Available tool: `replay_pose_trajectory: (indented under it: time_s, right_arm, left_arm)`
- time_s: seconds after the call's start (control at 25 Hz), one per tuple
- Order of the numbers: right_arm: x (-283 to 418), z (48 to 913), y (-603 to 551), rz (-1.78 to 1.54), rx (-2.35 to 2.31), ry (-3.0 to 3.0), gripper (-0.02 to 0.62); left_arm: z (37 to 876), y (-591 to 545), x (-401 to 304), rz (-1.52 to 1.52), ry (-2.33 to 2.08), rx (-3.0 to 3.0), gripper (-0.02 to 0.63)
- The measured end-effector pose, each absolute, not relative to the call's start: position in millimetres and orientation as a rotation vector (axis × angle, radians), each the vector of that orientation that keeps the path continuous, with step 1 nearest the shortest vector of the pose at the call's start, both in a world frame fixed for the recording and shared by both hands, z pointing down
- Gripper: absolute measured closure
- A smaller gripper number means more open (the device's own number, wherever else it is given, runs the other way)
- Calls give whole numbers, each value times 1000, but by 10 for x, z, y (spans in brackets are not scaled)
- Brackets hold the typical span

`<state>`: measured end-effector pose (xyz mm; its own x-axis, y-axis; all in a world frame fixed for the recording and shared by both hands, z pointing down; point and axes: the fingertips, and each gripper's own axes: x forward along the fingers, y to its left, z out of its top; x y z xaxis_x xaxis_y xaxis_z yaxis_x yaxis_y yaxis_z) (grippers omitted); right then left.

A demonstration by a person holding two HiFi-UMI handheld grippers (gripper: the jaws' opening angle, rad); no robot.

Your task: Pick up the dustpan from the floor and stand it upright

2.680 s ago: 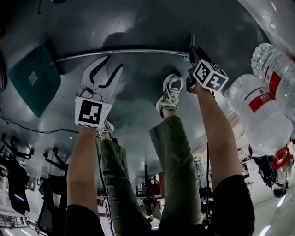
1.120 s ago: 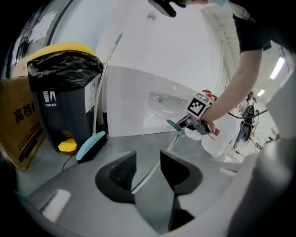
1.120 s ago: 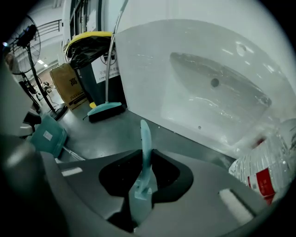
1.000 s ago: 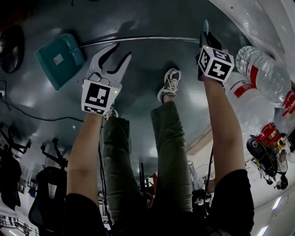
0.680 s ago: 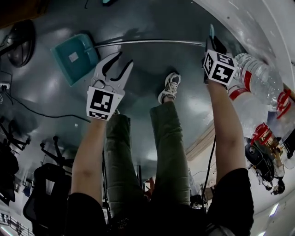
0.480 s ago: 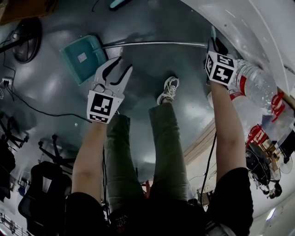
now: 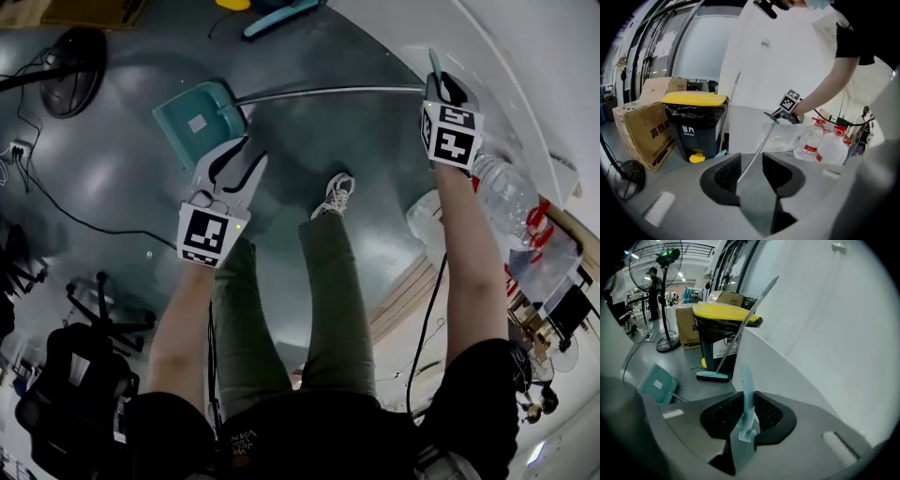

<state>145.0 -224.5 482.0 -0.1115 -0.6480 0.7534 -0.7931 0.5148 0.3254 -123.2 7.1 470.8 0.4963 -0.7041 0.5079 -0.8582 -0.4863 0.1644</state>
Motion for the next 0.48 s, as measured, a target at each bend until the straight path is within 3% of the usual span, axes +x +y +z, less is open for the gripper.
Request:
replay_pose_trajectory:
  time_s: [0.48]
  right_arm:
    - [824,3953,-2620,-69,1100,-1827,526]
  left_arm:
    - [4261,381,-1774,342,-1529,2194,436]
